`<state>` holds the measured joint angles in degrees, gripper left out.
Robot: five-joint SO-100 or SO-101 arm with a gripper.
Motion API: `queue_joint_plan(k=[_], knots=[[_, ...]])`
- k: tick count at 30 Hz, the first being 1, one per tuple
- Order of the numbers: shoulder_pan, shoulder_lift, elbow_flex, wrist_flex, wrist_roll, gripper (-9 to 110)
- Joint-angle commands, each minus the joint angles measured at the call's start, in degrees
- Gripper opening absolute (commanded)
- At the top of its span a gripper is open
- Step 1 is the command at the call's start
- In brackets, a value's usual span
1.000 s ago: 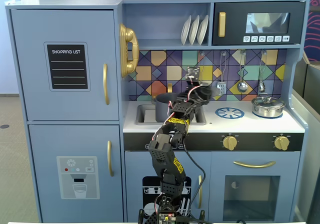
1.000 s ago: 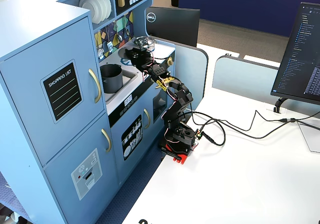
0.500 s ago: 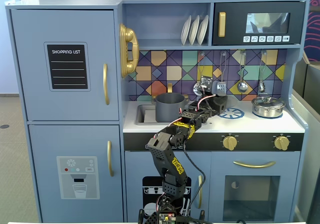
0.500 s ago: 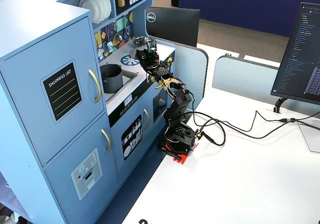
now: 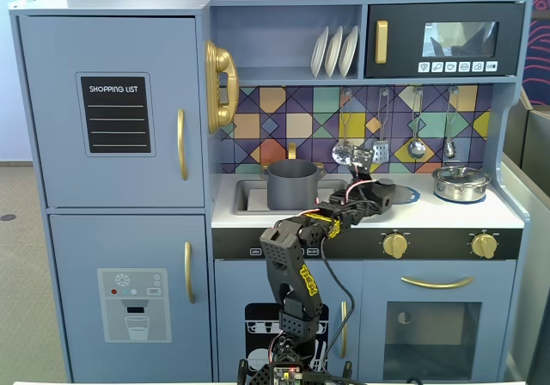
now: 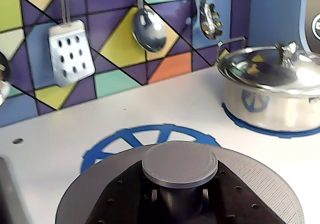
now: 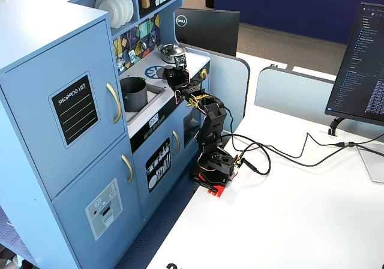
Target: Take off the lid from the gray recipient and place it on the counter
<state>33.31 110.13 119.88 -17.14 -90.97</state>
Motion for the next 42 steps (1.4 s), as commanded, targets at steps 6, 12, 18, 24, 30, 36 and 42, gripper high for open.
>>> queue_joint_plan(k=[6,12,18,24,30,36,42], knots=[[0.4,-1.8,-0.2,-3.3,0.3,0],[0.0,-3.6,0.0,-4.7,0.1,0],[-0.5,-5.3,0.0,-6.2,-0.4,0],[-0.8,-6.0,0.6,-7.0,-1.2,0],[-1.1,-6.4,2.1,-8.6,-1.8,0],[-1.7,-6.2,3.3,-9.2,-3.3,0],[-1.5,-5.0,3.6,-7.8,-2.7,13]])
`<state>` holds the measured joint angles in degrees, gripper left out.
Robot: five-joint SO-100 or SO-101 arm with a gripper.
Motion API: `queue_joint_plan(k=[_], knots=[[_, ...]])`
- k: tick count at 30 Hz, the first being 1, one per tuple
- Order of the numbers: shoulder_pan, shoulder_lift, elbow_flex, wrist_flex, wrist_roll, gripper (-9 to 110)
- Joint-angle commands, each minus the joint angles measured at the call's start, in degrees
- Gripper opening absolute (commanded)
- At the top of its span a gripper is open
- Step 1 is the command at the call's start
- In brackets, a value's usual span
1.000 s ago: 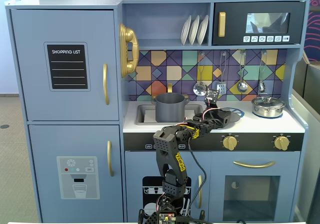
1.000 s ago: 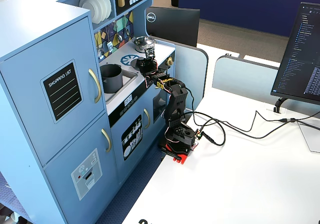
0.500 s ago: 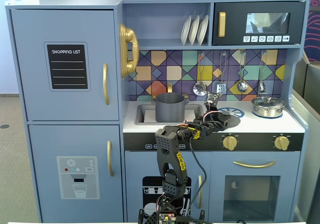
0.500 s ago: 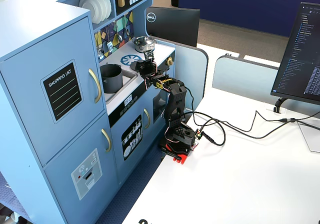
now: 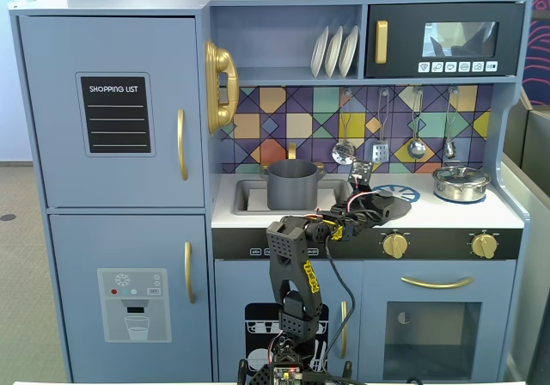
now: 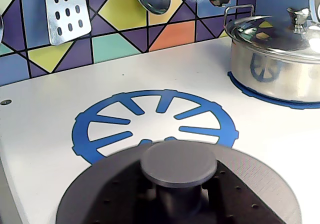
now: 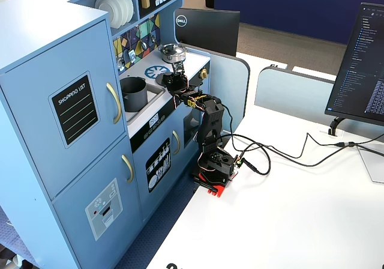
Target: Take off the lid from the gray recipient and place it on the counter
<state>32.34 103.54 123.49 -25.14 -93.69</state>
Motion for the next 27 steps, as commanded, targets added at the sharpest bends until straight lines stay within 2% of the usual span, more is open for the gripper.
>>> queue_joint_plan(k=[1,6,27], knots=[[-0.4,1.8,0.1,0.4,-0.2,15],[0.4,2.5,0.4,0.4,1.0,24],[3.4,3.0,1.1,-0.1,1.3,25]])
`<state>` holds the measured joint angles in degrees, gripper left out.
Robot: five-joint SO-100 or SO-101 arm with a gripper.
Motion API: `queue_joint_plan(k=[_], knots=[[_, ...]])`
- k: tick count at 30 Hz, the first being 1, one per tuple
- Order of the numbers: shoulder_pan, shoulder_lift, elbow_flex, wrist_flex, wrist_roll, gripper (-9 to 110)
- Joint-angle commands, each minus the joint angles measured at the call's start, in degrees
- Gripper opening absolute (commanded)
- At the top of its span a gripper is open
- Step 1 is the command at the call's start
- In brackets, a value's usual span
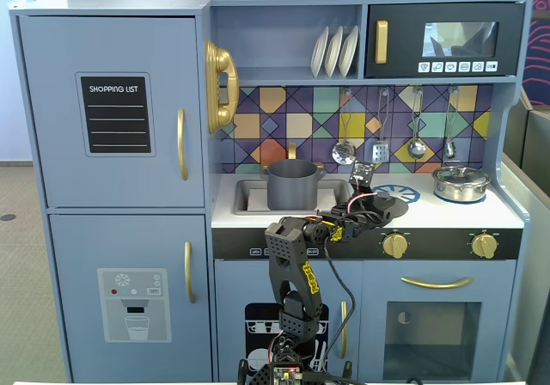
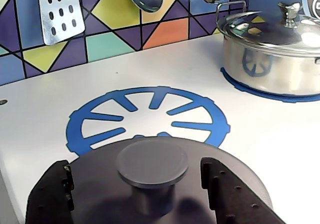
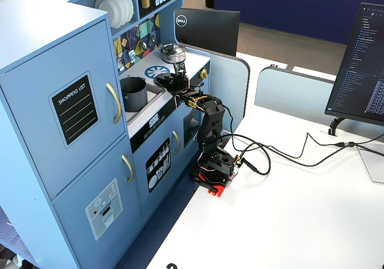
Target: Take off the lid from the gray recipient and place it on the counter
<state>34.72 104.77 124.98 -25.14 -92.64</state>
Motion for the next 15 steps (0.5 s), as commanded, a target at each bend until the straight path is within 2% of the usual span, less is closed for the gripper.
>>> queue_joint_plan(k=[1,15], knots=[[1.2,1.8,-0.4,-0.1,0.4,25],[0.6,3.8,-2.9,-1.1,1.1,23]])
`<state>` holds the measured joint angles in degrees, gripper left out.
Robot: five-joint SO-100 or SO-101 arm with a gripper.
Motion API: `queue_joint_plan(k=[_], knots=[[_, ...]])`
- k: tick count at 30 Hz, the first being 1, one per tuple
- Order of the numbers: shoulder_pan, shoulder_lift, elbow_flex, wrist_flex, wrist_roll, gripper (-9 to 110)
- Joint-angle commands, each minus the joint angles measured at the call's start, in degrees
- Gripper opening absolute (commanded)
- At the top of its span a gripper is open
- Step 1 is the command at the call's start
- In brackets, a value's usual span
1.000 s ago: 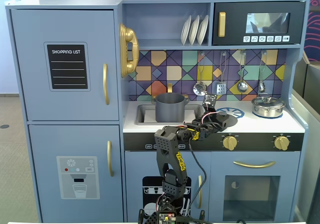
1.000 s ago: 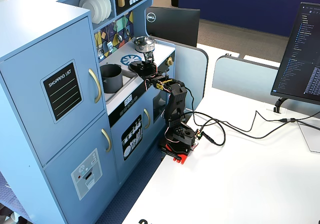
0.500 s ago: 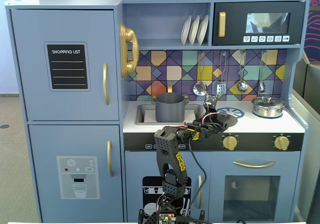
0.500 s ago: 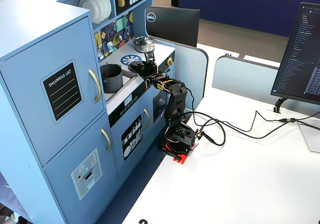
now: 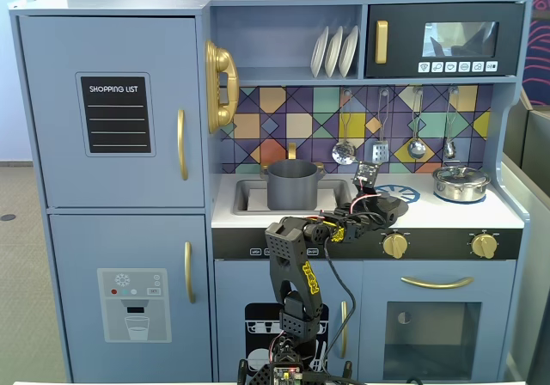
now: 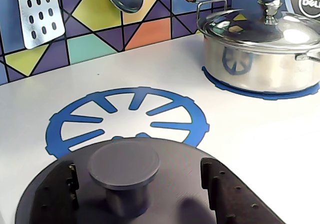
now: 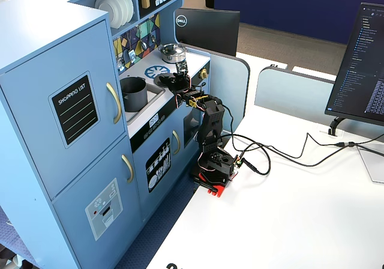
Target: Take off the lid from the gray recipient and place it on the counter
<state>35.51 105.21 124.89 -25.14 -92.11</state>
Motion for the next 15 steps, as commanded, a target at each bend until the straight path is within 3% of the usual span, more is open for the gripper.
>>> queue_joint_plan(k=[1,15], knots=[[-0.2,4.0,-2.8,-1.1,0.5,22],[-3.2,13.8,-3.4,2.4,1.1,22]])
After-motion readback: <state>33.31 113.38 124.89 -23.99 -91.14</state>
